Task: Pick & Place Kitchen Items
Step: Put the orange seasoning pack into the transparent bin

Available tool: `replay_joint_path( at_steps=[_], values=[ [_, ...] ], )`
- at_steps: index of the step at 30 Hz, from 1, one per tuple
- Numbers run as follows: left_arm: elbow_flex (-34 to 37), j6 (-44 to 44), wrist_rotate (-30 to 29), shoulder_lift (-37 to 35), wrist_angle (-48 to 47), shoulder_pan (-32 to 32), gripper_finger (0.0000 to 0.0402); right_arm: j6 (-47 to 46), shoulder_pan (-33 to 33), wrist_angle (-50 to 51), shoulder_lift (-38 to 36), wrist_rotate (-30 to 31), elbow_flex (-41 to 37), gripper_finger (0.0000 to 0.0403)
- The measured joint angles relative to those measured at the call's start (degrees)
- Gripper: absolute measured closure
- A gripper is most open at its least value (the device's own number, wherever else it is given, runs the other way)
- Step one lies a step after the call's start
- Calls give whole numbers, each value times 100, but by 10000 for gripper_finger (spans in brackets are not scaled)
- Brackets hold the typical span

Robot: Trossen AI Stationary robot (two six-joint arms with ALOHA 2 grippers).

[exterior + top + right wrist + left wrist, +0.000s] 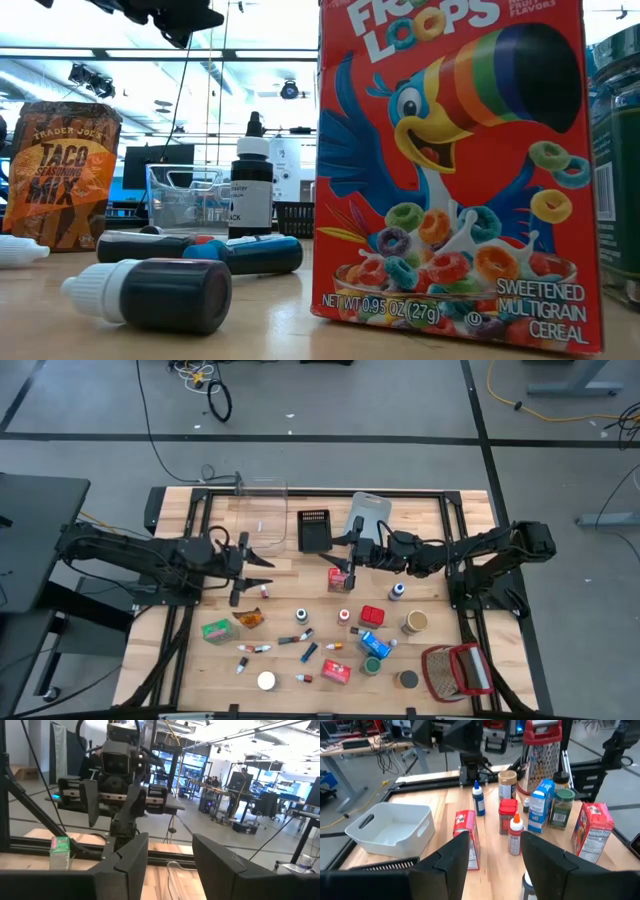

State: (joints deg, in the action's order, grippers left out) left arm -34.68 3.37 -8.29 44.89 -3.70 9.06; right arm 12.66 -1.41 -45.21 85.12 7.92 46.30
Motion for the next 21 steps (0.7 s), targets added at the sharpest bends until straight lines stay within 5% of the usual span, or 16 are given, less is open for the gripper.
replay_joint_path(
  at_steps=[10, 21],
  values=[
    [-3, -188, 60, 482, -121, 0, 219, 5, 0, 60, 0, -2, 0, 238],
    [-748, -1174, 296, 497, -2368, 0, 219, -21, -4, 258, 0, -2, 0, 238]
  ],
)
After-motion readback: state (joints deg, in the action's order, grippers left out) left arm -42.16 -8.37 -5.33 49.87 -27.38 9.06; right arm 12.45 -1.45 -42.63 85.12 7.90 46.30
